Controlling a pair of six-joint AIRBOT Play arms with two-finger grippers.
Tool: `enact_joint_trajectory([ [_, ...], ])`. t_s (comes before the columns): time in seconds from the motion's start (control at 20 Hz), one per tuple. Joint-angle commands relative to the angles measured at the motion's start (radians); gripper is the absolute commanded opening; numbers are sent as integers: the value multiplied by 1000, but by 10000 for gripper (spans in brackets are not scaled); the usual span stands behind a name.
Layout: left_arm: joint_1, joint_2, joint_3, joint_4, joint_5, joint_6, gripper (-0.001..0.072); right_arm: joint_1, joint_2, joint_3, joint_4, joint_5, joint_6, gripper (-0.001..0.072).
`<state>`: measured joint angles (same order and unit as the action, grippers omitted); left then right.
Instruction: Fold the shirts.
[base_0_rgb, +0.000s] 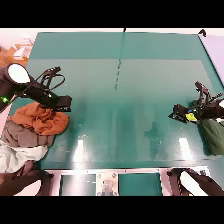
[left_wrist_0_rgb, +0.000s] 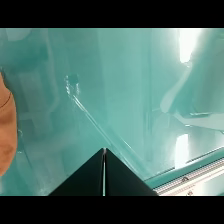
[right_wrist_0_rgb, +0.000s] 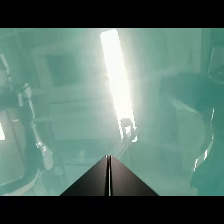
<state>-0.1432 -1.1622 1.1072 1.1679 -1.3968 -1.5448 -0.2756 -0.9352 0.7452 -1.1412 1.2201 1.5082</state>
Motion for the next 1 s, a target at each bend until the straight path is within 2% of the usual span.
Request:
enact_joint_trajectory([
  [0.0, 0, 0, 0, 5, 2, 1, 22, 1, 1, 0, 0, 0, 1, 16],
  [0.1, 0, 1, 2, 33, 5, 8, 22, 1, 1, 0, 0, 0, 1, 16],
  [0.2, 0, 2, 4, 162, 10, -17, 22, 1, 1, 0, 0, 0, 1, 16],
  [0.25, 0, 2, 3, 274, 8, -53, 27, 1, 1, 0, 0, 0, 1, 16],
  [0.3, 0, 2, 2, 400, 3, -93, 295, 1, 1, 0, 0, 0, 1, 16],
  [0.35, 0, 1, 0, 549, 1, -160, 718, 1, 1, 0, 0, 0, 1, 16],
  [0.45, 11, -6, 0, 769, 18, -236, 717, 1, 1, 0, 0, 0, 1, 16],
  [0.55, 69, -34, -6, 763, 73, -235, 717, 1, 1, 0, 0, 0, 1, 16],
  [0.7, 147, -116, -54, 730, 89, -235, 717, 1, 1, 0, 0, 0, 1, 16],
  [0.9, 189, -214, -94, 736, 161, -235, 698, 1, 1, 0, 0, 0, 1, 16],
  [0.95, 190, -225, -94, 742, 172, -235, 444, 1, 1, 0, 0, 0, 1, 16],
])
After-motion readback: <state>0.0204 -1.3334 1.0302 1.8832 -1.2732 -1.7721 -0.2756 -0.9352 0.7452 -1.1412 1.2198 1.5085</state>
